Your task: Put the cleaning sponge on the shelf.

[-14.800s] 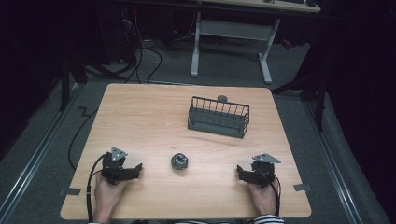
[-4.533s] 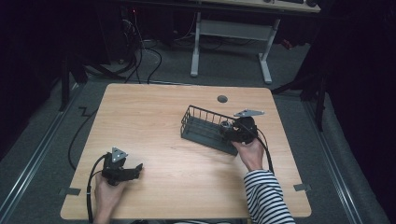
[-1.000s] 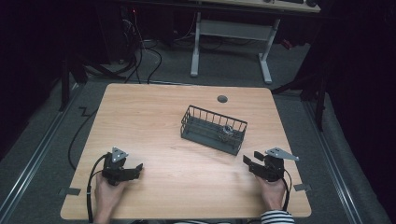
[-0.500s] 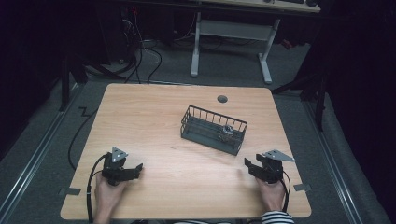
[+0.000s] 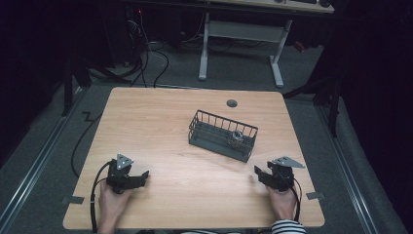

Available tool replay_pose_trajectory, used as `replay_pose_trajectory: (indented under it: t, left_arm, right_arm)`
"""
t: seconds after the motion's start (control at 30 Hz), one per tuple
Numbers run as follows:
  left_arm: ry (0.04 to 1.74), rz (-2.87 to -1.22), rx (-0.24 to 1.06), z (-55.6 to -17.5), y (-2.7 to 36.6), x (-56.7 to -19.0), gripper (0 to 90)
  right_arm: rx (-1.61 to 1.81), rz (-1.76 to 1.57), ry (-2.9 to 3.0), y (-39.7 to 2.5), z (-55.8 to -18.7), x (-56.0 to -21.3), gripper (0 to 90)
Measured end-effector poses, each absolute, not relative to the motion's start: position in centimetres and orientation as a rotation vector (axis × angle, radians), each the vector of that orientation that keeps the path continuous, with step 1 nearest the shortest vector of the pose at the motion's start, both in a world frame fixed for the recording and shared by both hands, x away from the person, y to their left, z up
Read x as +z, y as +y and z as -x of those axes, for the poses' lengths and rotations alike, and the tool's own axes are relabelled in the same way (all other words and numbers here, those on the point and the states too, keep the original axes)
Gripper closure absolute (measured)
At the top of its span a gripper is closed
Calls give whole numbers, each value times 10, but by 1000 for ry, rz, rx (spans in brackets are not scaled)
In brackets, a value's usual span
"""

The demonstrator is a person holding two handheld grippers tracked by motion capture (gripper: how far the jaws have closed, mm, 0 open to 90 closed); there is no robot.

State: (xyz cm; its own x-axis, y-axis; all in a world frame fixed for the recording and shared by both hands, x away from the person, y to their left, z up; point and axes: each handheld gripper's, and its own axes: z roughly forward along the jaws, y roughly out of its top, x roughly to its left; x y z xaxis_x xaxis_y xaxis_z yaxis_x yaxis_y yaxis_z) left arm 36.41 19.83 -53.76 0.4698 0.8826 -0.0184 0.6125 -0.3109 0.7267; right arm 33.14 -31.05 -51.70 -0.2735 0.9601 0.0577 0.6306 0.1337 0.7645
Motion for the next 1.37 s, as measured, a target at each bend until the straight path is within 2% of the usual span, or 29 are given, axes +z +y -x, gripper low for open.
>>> replay_pose_trajectory:
  t: [0.3, 0.63, 1.37]
  left_arm:
    - [1237, -2041, 511, -364, 198, -538, 145]
    - [1238, -2039, 514, -364, 198, -538, 145]
    - [1230, -2044, 512, -362, 195, -538, 147]
  right_arm:
    - [880, -1506, 2011, -307, -332, -531, 392]
    - [853, -1495, 2016, -306, -332, -531, 345]
    - [849, -1501, 2015, -306, -331, -531, 321]
